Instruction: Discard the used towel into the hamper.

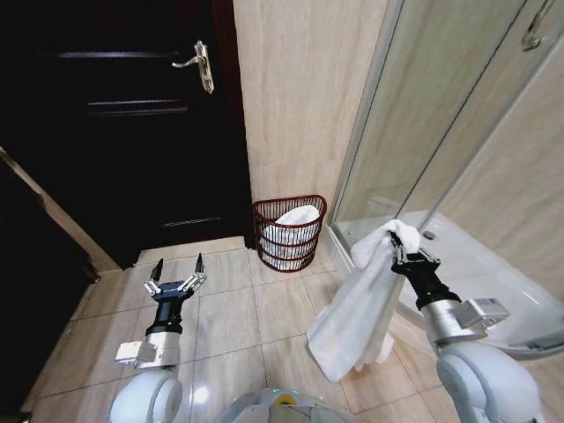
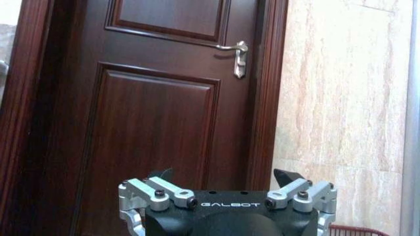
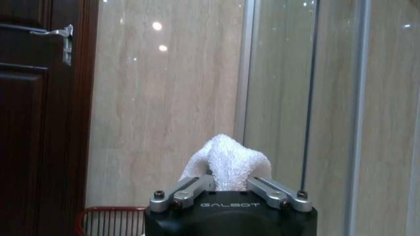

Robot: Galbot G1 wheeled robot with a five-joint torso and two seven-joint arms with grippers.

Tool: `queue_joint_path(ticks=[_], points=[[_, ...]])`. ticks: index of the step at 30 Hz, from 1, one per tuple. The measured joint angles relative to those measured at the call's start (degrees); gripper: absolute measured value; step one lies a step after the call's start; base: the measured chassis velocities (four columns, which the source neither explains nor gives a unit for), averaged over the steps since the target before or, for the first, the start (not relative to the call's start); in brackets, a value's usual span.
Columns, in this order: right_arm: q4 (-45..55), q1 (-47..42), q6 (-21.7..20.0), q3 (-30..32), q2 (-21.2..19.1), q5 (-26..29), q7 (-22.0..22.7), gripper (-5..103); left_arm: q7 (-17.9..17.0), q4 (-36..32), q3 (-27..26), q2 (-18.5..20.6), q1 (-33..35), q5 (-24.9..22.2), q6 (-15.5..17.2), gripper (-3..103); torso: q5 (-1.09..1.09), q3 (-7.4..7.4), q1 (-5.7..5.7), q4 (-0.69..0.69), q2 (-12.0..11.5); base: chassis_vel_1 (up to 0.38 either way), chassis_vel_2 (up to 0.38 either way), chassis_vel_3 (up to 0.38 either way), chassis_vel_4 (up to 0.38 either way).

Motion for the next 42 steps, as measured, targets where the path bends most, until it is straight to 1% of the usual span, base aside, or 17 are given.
queue_joint_path(ticks=[8, 10, 25, 30, 35, 42], points=[[0.0, 0.0, 0.1, -1.7, 0.4, -0.5, 0.0, 4, -0.7, -0.1, 0.1, -0.5, 0.2, 0.1, 0.0, 100, 0.00, 1.18, 0.46, 0.00, 1.7, 0.000, 0.000, 0.000, 0.000], [0.0, 0.3, 0.2, -1.9, 0.2, -0.5, 0.0, 4, -0.8, -0.1, 0.1, -0.8, 0.3, 0.1, 0.0, 100, 0.00, 1.67, 0.66, 0.00, 2.3, 0.000, 0.000, 0.000, 0.000], [0.0, 0.0, 0.7, -1.3, -0.7, -0.1, -0.2, 4, -1.2, -0.4, 0.5, -1.7, 0.5, 0.8, -0.2, 100, 0.00, 3.84, 1.72, 0.00, 5.6, 0.027, 0.021, 0.021, 0.028], [0.0, 0.2, 0.7, -1.3, -0.9, 0.2, -0.2, 4, -1.4, -0.7, 0.3, -1.8, 0.7, 1.4, -0.3, 100, 0.00, 4.88, 2.12, 0.01, 7.0, 0.038, 0.035, 0.030, 0.038], [0.0, 0.2, 0.7, -1.3, -0.9, 0.3, -0.2, 4, -1.5, -0.8, 0.5, -2.1, 0.9, 2.3, -0.6, 100, 0.00, 5.32, 2.30, 0.00, 7.6, 0.000, 0.000, 0.000, 0.000], [0.0, 0.7, 0.8, -1.8, -0.8, 0.3, -0.3, 4, -1.8, -1.7, 0.4, -2.1, 1.6, 2.5, -0.6, 100, 0.00, 6.32, 2.90, 0.01, 9.2, 0.000, 0.000, 0.000, 0.000]])
